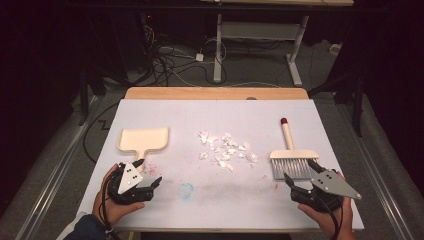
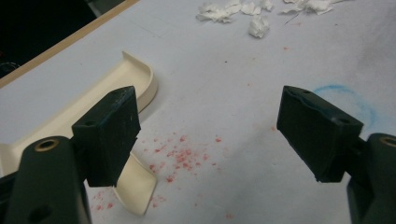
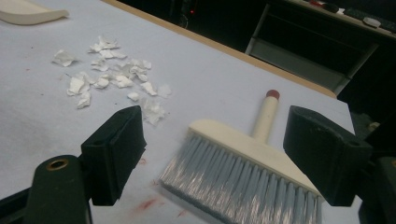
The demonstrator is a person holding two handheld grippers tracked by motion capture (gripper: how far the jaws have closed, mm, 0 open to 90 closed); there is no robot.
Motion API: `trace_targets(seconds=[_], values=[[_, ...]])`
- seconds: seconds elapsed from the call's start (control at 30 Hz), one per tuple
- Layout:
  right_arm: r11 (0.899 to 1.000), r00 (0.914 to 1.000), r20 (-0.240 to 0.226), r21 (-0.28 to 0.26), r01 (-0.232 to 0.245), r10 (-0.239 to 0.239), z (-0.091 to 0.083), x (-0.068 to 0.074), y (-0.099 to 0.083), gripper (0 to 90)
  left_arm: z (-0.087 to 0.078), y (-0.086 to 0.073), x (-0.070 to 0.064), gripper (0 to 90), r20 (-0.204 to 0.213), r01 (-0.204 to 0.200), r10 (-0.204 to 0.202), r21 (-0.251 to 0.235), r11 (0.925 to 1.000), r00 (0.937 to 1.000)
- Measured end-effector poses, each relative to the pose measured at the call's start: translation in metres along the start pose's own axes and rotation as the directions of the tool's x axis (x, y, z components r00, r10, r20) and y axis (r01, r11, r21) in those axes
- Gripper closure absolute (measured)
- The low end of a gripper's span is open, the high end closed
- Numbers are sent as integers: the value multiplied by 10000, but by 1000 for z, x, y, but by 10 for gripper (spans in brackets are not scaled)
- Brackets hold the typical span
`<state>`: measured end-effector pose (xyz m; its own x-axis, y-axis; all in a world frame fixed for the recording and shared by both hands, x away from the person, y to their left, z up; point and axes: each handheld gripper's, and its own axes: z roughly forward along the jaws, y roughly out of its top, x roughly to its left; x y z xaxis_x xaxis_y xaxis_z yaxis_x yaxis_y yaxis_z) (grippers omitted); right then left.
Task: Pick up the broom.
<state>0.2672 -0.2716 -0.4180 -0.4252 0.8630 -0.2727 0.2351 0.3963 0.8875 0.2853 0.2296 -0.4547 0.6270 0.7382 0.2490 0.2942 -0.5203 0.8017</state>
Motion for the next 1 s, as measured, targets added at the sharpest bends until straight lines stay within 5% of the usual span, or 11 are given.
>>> trace_targets(seconds=[0.4,0.63,0.73,0.83,0.87,0.97,1.0], values=[[9973,9993,-42,647,-357,360,15,-8,0,222,0,-1,-2,205,33,-98,97,120,9999,9999],[9746,9906,-70,1804,-1328,1363,43,-31,15,234,1,1,-3,205,155,-94,92,89,9999,9998],[9442,9842,-134,2848,-1657,1767,73,-48,30,298,2,1,-2,206,248,-79,77,79,9999,9997],[9295,9836,-63,3281,-1683,1803,88,-54,36,330,3,1,-2,207,326,-123,119,117,9999,9994],[8933,9812,38,4131,-1773,1930,110,-62,40,342,4,1,-2,207,347,-104,101,94,9999,9993],[8290,9702,398,5119,-2252,2389,142,-73,40,370,4,0,-2,208,466,-140,135,103,9998,9988],[8290,9702,398,5119,-2252,2389,142,-73,40,370,4,0,-2,208,504,-161,155,115,9998,9986]])
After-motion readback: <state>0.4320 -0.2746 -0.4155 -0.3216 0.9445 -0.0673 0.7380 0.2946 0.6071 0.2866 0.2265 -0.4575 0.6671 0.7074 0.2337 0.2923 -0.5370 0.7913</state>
